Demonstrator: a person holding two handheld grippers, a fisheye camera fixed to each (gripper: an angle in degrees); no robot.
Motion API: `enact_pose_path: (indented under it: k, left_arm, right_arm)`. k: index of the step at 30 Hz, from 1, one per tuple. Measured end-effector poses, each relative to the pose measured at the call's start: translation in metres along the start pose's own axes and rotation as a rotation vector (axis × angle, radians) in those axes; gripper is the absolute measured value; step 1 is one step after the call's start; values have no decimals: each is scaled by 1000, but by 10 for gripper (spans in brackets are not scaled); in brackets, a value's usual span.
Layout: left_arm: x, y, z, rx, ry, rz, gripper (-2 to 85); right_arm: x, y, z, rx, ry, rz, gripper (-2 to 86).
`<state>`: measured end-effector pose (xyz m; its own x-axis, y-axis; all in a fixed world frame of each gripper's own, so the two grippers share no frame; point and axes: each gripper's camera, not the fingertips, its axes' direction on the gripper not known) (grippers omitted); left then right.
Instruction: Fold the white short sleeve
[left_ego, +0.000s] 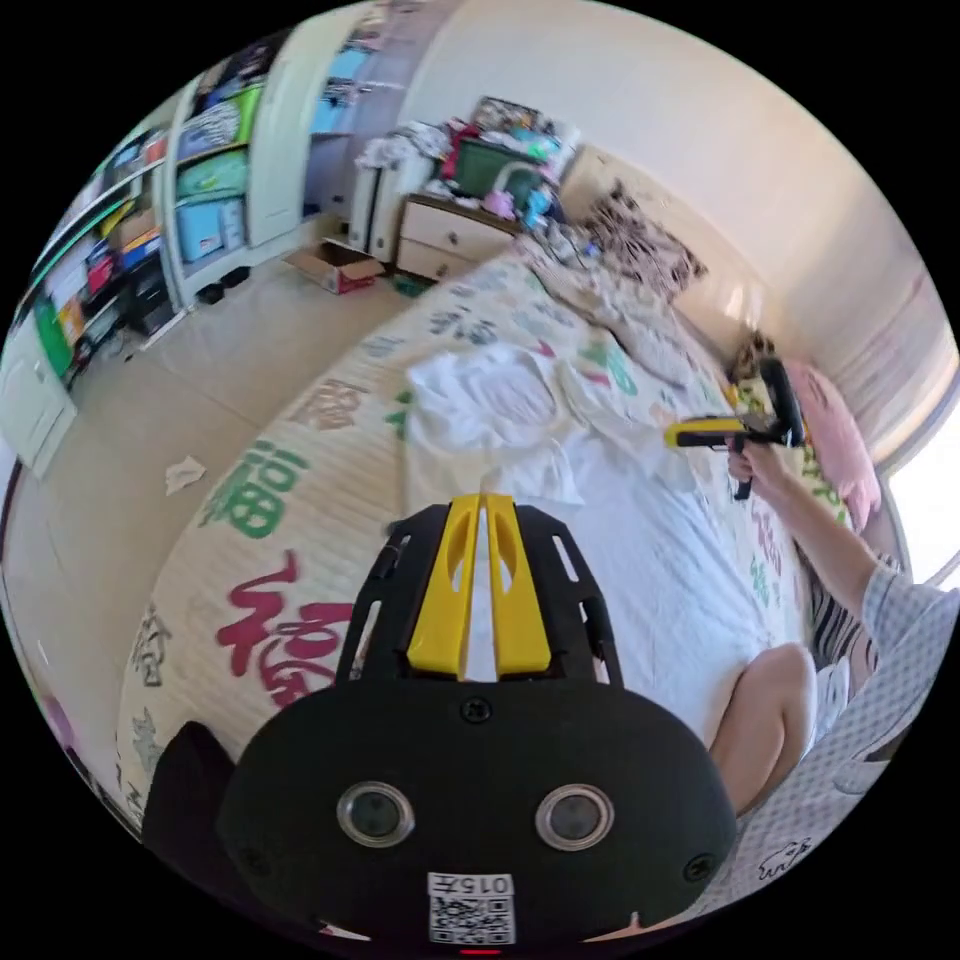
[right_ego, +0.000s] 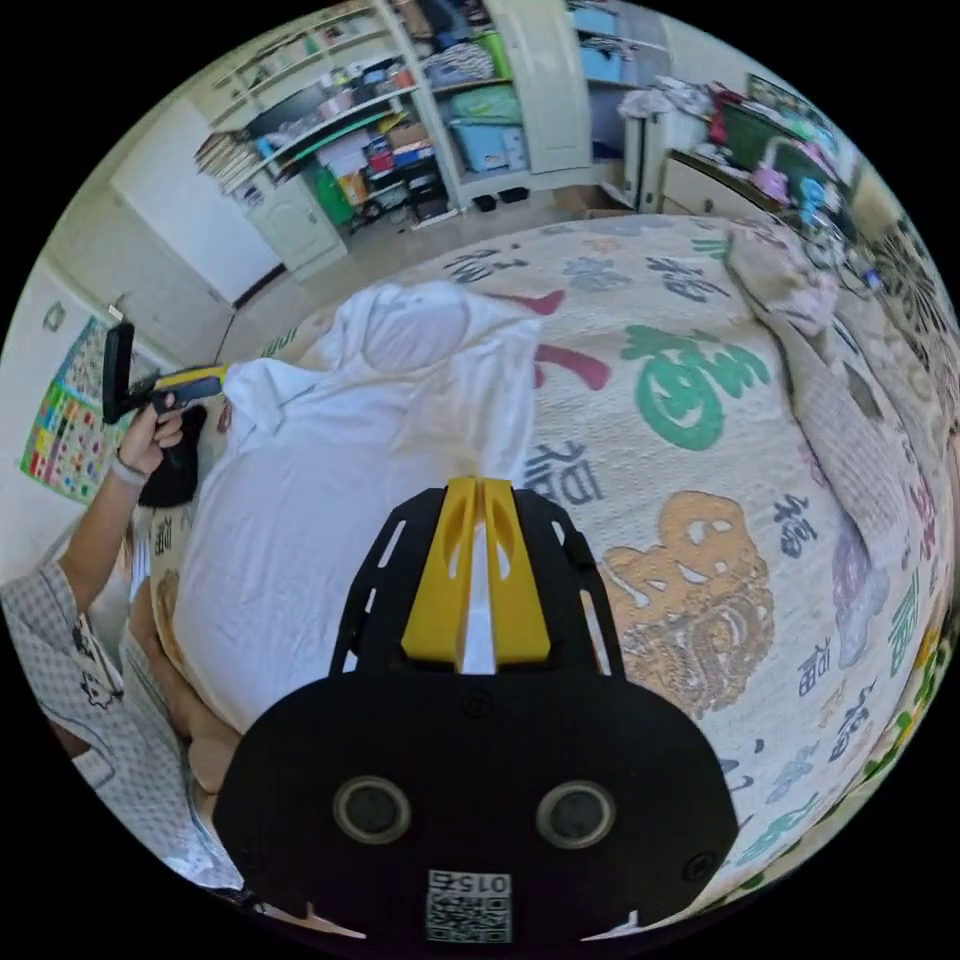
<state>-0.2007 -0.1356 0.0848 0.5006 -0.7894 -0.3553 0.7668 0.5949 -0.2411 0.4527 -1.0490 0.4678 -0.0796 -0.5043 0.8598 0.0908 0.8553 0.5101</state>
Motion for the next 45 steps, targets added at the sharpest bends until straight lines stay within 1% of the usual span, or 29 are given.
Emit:
enact_pose_path:
  k: [2,4,6,8,9,10,12,14,16,18,20,21,22,23,25,27,28,30,32,33,35,37,39,42,44,45]
  left_arm:
    - [-40,8,-21,52,-70,-99,-3]
    - [-88,23,-35,93,-91,-247,-2]
    - [-116,36,-30,69,-97,-339,3]
    - [-137,50,-20,11,-139,-442,14]
    - [-147,58,-18,-9,-115,-489,43]
    - [-150,66,-24,28,-61,-512,65]
    - [-143,74,-36,88,1,-480,82]
    - [-128,74,-44,92,39,-408,92]
    - [-102,71,-39,46,81,-303,104]
    - [-83,65,-27,-5,79,-224,106]
    - [-70,61,-11,-56,34,-181,91]
    - [-67,60,-2,-101,-2,-173,61]
    - [-67,63,2,-137,-79,-190,16]
    - [-68,66,1,-141,-120,-214,12]
    - [-66,85,-17,-110,-134,-242,2]
    - [-64,103,-32,-85,-162,-261,2]
    - [-64,114,-40,-92,-209,-285,5]
    - [-62,129,-54,-91,-241,-313,14]
    - [-48,145,-73,-68,-181,-287,30]
    - [-35,158,-84,-65,-119,-259,46]
    - [-14,184,-96,-106,-37,-233,66]
    - [10,231,-102,-207,48,-253,83]
    - [25,272,-107,-245,82,-293,87]
    - [50,324,-104,-299,114,-321,91]
    - [64,341,-101,-313,128,-313,89]
    - [72,349,-101,-290,109,-300,81]
  right_arm:
    - [43,2,-15,48,-6,148,2]
    - [90,9,-20,87,-77,323,3]
    - [112,14,-13,84,-124,419,6]
    - [126,22,-5,64,-109,518,10]
    - [134,30,-3,68,-118,577,15]
    - [140,39,-5,89,-144,611,24]
    - [145,52,-13,123,-196,606,38]
    - [141,62,-20,121,-232,545,50]
    - [124,68,-22,70,-220,454,62]
    - [109,68,-19,35,-219,392,68]
    - [93,68,-14,7,-215,344,70]
    - [83,68,-10,-15,-203,319,71]
    - [75,69,-7,-44,-180,295,71]
    - [72,70,-5,-57,-164,282,71]
    - [64,78,-4,-93,-118,241,70]
    - [61,88,-7,-95,-109,238,69]
    - [58,96,-10,-100,-114,242,71]
    - [50,112,-13,-125,-131,234,76]
    - [36,133,-19,-155,-134,211,81]
    - [24,151,-23,-183,-132,191,85]
    - [5,184,-27,-240,-124,178,90]
    - [-19,234,-31,-312,-118,184,97]
    - [-35,272,-33,-352,-121,204,98]
    - [-54,321,-32,-358,-149,252,85]
    - [-64,338,-27,-361,-147,264,57]
    - [-72,345,-25,-351,-121,251,27]
